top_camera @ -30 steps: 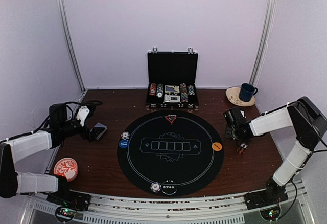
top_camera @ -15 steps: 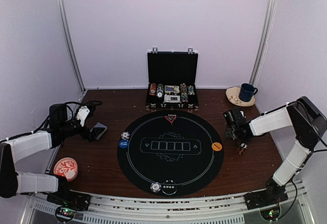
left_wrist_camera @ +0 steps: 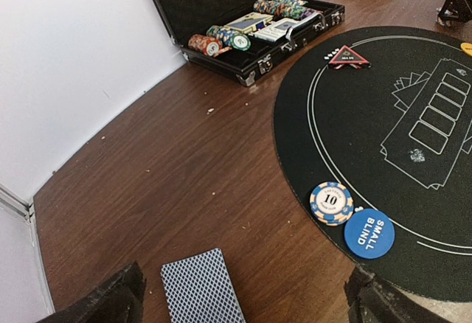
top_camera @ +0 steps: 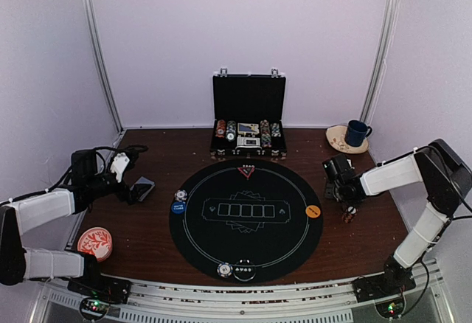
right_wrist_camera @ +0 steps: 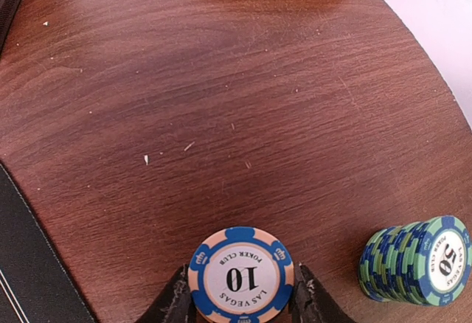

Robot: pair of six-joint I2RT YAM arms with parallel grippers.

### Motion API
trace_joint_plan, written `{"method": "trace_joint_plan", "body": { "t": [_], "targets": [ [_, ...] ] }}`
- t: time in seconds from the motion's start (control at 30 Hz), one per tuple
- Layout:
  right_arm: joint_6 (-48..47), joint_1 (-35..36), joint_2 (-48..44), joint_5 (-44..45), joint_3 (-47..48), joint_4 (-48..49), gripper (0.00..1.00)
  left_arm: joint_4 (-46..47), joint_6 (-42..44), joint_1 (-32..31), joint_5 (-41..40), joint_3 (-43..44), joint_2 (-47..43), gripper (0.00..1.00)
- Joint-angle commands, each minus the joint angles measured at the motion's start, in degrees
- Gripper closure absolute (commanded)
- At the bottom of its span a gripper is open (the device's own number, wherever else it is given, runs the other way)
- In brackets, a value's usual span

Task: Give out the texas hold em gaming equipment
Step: Pick up the pile of poker chips from the pile of poker chips, then place the poker chips pile in the big blind area.

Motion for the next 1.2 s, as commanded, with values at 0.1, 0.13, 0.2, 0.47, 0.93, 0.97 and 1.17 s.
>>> {"method": "trace_joint_plan", "body": {
  "t": [0.1, 0.13, 0.2, 0.47, 0.93, 0.97, 1.17],
  "targets": [
    [-0.80, -0.03, -2.44, 1.27, 0.07, 0.70, 0.67, 2.59, 0.49, -0.08, 0.79, 0.06, 0.28, 0.02],
    [-0.81, 0.05, -2.63, 1.33, 0.15, 0.60, 0.67, 2.62, 0.49, -0.08, 0.83, 0.06, 0.28, 0.02],
    [-0.94, 0.28, -3.11, 1.59, 0.11, 0.43, 0.67, 2.58, 0.49, -0.13, 0.78, 0.06, 0.37, 0.02],
    [-1.53, 3.06, -5.36, 3.62, 0.59, -1.51, 0.67, 2.54, 0.49, -0.12, 0.58, 0.06, 0.37, 0.02],
    [4.21, 20.42, -14.90, 7.87, -0.56, -11.15, 0.67, 2.46, 0.48, -0.06, 0.00, 0.06, 0.10, 0.02],
    [5.14, 21.98, -15.60, 8.23, -1.00, -11.93, 0.67, 2.45, 0.42, -0.12, 0.05, 0.06, 0.06, 0.02],
    [11.97, 30.08, -18.69, 9.87, -2.92, -17.15, 0.67, 2.27, 0.40, -0.11, -0.11, -0.09, -0.50, 0.02]
  ]
}}
